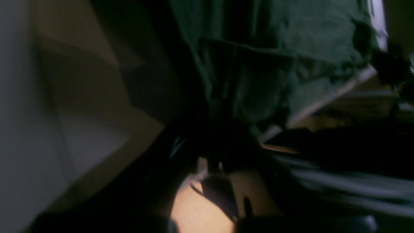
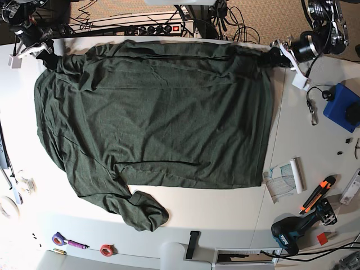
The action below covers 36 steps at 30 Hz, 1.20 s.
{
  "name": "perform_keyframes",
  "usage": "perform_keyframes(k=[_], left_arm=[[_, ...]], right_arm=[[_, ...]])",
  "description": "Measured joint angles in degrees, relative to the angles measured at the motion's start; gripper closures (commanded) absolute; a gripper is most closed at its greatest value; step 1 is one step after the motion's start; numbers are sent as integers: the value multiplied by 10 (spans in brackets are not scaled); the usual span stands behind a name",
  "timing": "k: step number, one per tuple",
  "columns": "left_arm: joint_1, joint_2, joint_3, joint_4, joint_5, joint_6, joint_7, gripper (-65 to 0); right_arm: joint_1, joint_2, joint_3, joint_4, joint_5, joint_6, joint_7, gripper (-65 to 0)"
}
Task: Layout the t-shirt on the table in an organized manner, then fold the t-shirt properly
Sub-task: 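Pull the collar-side corners apart with both grippers to stretch the shirt, then lift the collar edge with both grippers and lay it back down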
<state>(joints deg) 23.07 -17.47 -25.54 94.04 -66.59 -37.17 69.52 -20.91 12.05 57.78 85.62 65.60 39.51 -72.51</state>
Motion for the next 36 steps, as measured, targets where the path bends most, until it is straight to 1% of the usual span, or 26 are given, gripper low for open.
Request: perform_keyframes(k=[2, 7, 9, 10, 13, 17, 19, 22, 27, 28, 31, 32, 34, 36], left_arm=[[1, 0, 0, 0, -38, -23, 25, 0], [1, -6, 0, 0, -122, -26, 68, 0], [1, -16, 0, 0, -157, -26, 76, 0], [1, -19, -2, 0, -170, -26, 80, 0], [-2, -19, -20, 0, -168, -26, 92, 0], [-10, -19, -33, 5, -167, -26, 96, 0], [-25, -19, -33, 8, -168, -26, 96, 0], [-55, -19, -33, 9, -168, -26, 95, 0], [-109, -19, -33, 9, -168, -26, 93, 0], [-119, -19, -33, 9, -168, -26, 88, 0], [-143, -19, -33, 9, -163, -26, 48, 0], [-150, -19, -33, 9, -138, -26, 30, 0], [-160, -19, -33, 9, -91, -26, 9, 0], [-166, -19, -33, 9, -52, -26, -23, 0]], right_arm=[[0, 2, 0, 0, 1, 0, -4, 0], [0, 3, 6, 0, 5, 0, -13, 0], [0, 12, 7, 0, 19, 0, -37, 0], [0, 18, 7, 0, 26, 0, -40, 0], [0, 40, 7, 0, 42, 4, -48, 0], [3, 55, 7, 0, 65, 4, -51, 0], [14, 63, 8, 0, 66, 4, -51, 0], [45, 70, 8, 1, 68, 4, -51, 0], [110, 71, 9, 2, 64, 4, -53, 0], [122, 71, 9, 2, 61, 4, -53, 0], [148, 71, 9, 2, 33, 4, -50, 0], [153, 71, 9, 2, 25, 4, -48, 0], [162, 71, 9, 2, -9, 4, -31, 0], [168, 71, 9, 2, -42, 4, -4, 0]])
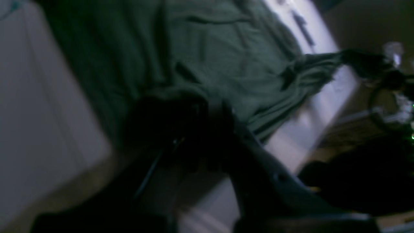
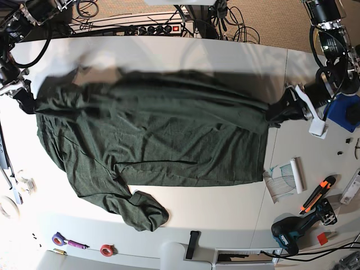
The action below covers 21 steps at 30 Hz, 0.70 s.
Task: Layout the t-shirt on the table in an organized manner, then fold the t-shirt properly
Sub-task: 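Lift the collar edge with both grippers and lay it back down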
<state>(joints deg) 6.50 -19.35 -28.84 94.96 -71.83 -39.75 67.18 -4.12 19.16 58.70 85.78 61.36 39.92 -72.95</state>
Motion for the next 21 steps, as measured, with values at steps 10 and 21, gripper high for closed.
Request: perform_keyframes(k=[10, 21], left_arm=[[-4, 0, 0, -3, 134, 3, -30, 0], [63, 2, 1, -4, 133, 13, -26, 0]], right_arm=[[0, -1, 0, 0, -97, 0, 33, 0], [0, -1, 0, 0, -110, 0, 38, 0]])
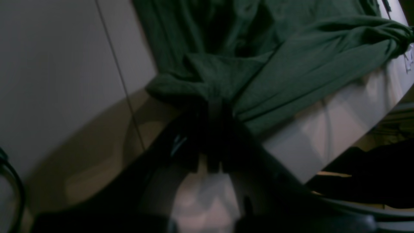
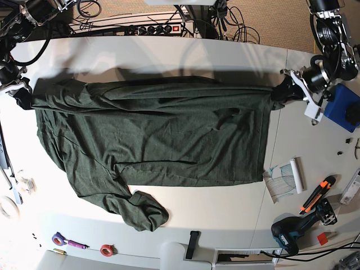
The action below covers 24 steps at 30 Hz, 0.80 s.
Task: Layout the t-shirt on the table in an organized manner, then fold the t-shirt properly
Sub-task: 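Lift the collar edge with both grippers and lay it back down, then release the corners and regrasp the collar edge with both grippers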
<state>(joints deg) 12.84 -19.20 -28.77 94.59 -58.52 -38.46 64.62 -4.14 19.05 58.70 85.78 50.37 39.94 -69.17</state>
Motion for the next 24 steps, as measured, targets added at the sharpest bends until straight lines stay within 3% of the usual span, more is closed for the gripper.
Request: perform_keyframes(k=[6, 7, 9, 11, 19, 24], left_arm=[[0, 0, 0, 0, 0, 0, -2, -11], [0, 0, 0, 0, 0, 0, -2, -72], [0, 0, 0, 0, 0, 0, -3, -182], [0, 0, 0, 0, 4, 0, -5, -232], [0, 0, 0, 0, 4, 0, -5, -234], [0, -3, 0, 0, -16, 0, -12, -234]], right_arm=[[0, 0, 0, 0, 0, 0, -8, 0], [0, 0, 0, 0, 0, 0, -14, -35], [0, 0, 0, 0, -3, 0, -22, -171], [0, 1, 0, 0, -4, 0, -21, -217], [0, 4, 0, 0, 0, 0, -11, -222], [0, 36, 0, 0, 59, 0, -51, -248]])
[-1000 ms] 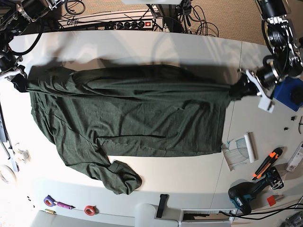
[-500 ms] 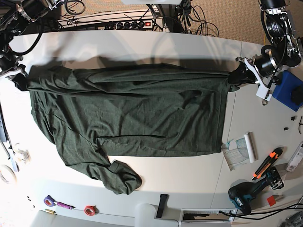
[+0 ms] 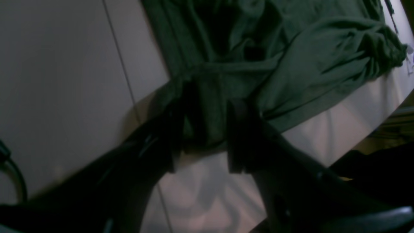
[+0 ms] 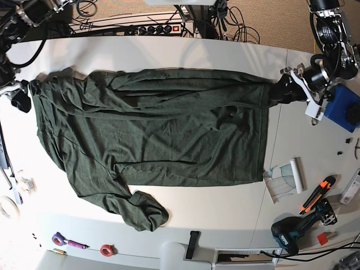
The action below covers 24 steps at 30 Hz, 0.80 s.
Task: Layout the t-shirt on the table in an organized manner, then fold the t-shirt properly
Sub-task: 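Release the corners and regrasp the collar edge with both grippers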
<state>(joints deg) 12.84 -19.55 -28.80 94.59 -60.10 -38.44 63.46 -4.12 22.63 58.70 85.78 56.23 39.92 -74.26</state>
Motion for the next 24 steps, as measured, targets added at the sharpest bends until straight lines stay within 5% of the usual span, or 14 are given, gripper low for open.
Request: perform_keyframes(k=[3, 10, 12, 15, 20, 24], left_arm=[[0, -21, 0, 0, -49, 21, -2, -235], [0, -43, -17, 0, -60, 12, -3, -234], [0, -43, -19, 0, -60, 4, -6, -176], [0, -38, -8, 0, -58, -2, -32, 0], [-19, -32, 80, 0, 47, -2, -47, 0], [-53, -32, 153, -1, 137, 30, -69, 0]], right_arm=[[0, 32, 0, 0, -2, 0, -30, -247], [0, 92, 0, 0, -11, 0, -57, -247], [0, 97, 0, 0, -6, 0, -39, -222], [0, 88, 0, 0, 10, 0, -30, 0], [0, 16, -2, 0, 12, 0, -16, 0], [-8, -17, -37, 0, -54, 0, 5, 0]])
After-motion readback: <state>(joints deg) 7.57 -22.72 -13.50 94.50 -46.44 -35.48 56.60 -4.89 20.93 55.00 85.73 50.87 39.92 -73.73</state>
